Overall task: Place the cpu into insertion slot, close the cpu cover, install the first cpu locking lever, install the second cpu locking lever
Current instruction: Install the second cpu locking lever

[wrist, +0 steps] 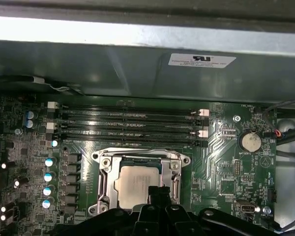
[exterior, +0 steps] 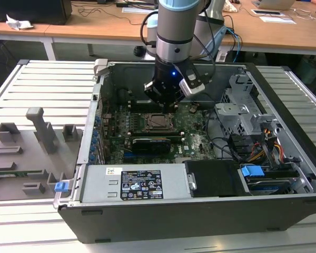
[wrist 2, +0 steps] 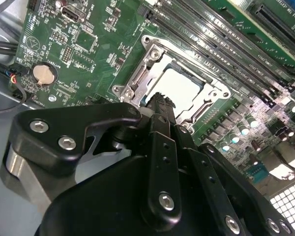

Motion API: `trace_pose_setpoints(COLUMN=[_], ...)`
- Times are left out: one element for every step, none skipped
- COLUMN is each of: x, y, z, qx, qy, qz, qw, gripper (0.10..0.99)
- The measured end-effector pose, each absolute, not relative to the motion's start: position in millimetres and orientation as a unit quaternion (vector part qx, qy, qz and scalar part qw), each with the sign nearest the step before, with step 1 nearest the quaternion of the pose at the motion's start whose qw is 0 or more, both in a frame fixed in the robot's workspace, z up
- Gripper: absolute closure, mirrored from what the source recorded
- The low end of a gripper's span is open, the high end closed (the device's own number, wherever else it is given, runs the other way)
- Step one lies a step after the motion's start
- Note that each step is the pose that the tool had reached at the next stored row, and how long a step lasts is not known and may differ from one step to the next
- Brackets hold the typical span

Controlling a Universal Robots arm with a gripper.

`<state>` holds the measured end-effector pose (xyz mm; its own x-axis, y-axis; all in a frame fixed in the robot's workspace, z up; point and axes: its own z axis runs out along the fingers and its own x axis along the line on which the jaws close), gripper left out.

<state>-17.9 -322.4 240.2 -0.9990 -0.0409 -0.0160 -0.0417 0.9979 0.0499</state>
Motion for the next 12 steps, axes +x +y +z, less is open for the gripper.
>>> trace_pose_setpoints(x=[-17.9,-17.9,-17.9,-18.0,-17.9,-17.9,-17.8,-17.9,-17.9,-18.0,-18.1,-18.1], y=[-323.7,-324.2,-324.2,-324.3,-324.4,-324.6,-325.3,-329.1,-333.7,-336.4,-339.9,-342.4], z=[240.2,240.1,240.3,241.4,245.1,247.2,248.0,248.1,248.0,247.9,247.7,247.5], qx=[-0.021,-0.021,-0.021,-0.021,-0.021,-0.021,-0.021,-0.021,-0.021,-0.021,-0.021,-0.021], qy=[0.999,0.999,0.999,0.999,0.999,0.999,0.999,0.999,0.999,0.999,0.999,0.999], qz=[0.025,0.025,0.025,0.025,0.025,0.025,0.025,0.025,0.025,0.025,0.025,0.026], qw=[0.007,0.008,0.007,0.007,0.007,0.007,0.007,0.007,0.007,0.007,0.007,0.007], gripper=[0.98,0.98,0.98,0.98,0.98,0.98,0.98,0.98,0.98,0.98,0.98,0.98])
